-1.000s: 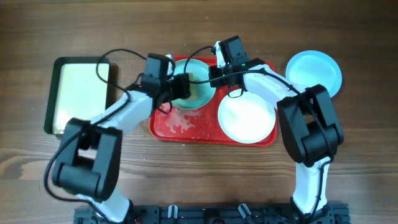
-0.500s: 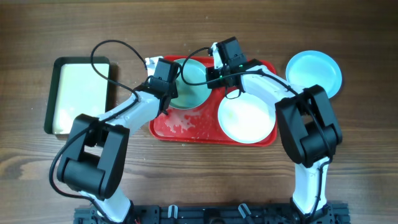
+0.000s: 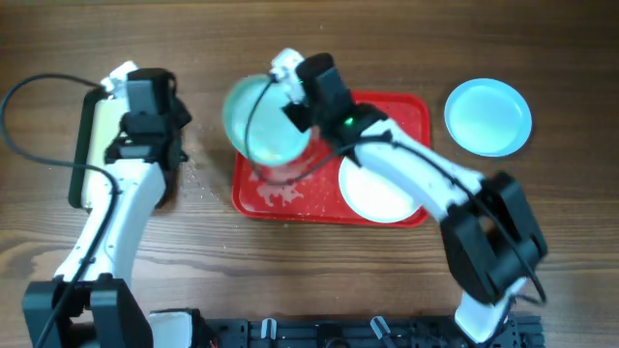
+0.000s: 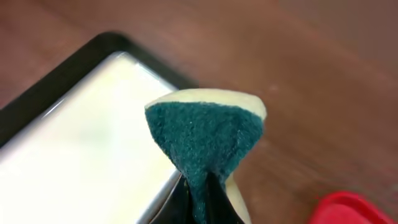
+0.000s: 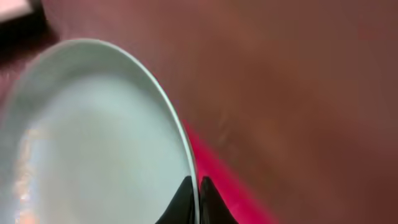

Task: Clean dirty plates on tray and stack at the side
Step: 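Carry the plate with the right gripper and stack it on the cleaned plate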

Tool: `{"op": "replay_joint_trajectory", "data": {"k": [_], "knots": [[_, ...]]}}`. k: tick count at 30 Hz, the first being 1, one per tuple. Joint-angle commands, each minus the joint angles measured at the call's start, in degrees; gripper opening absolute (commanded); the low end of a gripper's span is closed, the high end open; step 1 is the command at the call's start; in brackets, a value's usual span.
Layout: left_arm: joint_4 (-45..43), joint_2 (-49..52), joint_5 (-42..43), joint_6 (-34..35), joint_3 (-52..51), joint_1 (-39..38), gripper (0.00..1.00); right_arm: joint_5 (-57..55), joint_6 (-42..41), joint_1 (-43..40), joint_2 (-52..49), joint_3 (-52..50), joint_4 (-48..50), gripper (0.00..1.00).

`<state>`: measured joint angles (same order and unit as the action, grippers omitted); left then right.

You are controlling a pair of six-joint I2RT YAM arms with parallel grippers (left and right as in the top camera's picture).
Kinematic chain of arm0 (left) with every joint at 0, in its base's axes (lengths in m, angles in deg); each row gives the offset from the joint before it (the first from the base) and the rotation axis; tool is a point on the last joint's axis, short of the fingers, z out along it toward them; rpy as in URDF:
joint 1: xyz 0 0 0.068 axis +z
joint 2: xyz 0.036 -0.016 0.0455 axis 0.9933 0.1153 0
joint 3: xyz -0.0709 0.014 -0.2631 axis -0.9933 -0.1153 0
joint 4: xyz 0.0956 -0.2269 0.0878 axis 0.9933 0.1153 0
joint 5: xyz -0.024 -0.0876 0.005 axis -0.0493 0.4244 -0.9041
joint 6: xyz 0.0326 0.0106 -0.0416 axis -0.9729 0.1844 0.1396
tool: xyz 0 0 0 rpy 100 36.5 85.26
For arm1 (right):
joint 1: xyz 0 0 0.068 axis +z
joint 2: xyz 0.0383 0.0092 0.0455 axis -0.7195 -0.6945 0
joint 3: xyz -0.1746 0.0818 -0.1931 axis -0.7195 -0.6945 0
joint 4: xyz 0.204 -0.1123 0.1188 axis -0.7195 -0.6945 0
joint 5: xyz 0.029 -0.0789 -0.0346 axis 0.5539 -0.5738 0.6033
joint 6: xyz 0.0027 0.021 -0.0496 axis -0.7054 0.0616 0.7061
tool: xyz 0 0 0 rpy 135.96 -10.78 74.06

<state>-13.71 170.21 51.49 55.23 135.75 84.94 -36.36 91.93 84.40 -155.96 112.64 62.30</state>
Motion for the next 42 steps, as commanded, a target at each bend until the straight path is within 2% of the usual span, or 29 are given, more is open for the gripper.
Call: {"op": "replay_joint_trajectory", "data": {"k": [1,3,10,13,20,21,22,23,24,25,26,29,31,32,35,38,42], "knots": [[3.63,-0.52,2.34,1.49,0.11,5.44,0.04,-18.38,21.35,5.51,3.78,0.37,5.51,0.04],[4.87,-0.52,2.34,1.49,0.11,7.41,0.04,-23.76,29.70,7.98,3.78,0.37,8.52,0.04],[5.22,-0.52,2.34,1.49,0.11,8.46,0.04,-41.51,49.07,10.36,3.78,0.37,13.00,0.04],[5.25,-0.52,2.34,1.49,0.11,8.46,0.04,-44.48,52.39,10.36,3.78,0.37,13.38,0.04],[5.22,-0.52,3.61,1.49,0.11,8.46,0.04,-44.41,52.04,10.36,3.78,0.37,13.49,0.04],[5.22,-0.52,3.61,1.51,0.11,8.46,0.04,-44.17,50.69,10.19,3.76,0.37,13.49,0.04],[5.22,-0.52,3.61,1.49,0.11,8.46,0.04,-42.77,44.92,9.66,3.76,0.35,13.33,0.04],[5.22,-0.52,3.61,1.49,0.11,8.46,0.04,-38.36,35.15,8.85,3.76,0.35,10.10,0.04],[5.25,-0.48,3.61,1.51,0.11,8.46,0.04,-28.89,29.79,7.80,3.76,0.35,2.16,0.04],[5.25,-0.48,3.63,1.51,0.11,8.46,0.04,-20.33,29.70,6.73,3.74,0.35,-4.33,0.04],[5.22,-0.48,3.63,1.51,0.11,8.46,0.04,-18.14,27.89,5.55,3.69,0.35,-6.32,0.04],[5.25,-0.48,3.63,1.51,0.11,8.46,0.04,-30.58,9.20,1.62,4.79,0.37,0.31,0.04],[5.25,-0.48,4.68,1.49,0.11,8.46,0.04,-27.50,-3.23,-5.31,7.80,0.37,-0.26,0.04],[5.25,-0.48,6.08,1.49,0.11,8.46,0.04,-20.83,-11.39,-11.39,10.25,0.37,-3.41,0.04],[5.22,-0.48,7.04,1.49,0.09,8.46,0.04,-2.49,-24.61,-27.02,12.66,0.37,-11.82,0.04],[5.18,-0.48,7.04,1.49,0.09,8.46,0.04,11.28,-28.81,-43.71,11.17,0.35,-21.40,0.04],[4.98,-0.48,7.04,1.49,0.09,8.46,0.04,12.70,-28.65,-56.08,7.65,0.13,-27.96,0.04]]}}
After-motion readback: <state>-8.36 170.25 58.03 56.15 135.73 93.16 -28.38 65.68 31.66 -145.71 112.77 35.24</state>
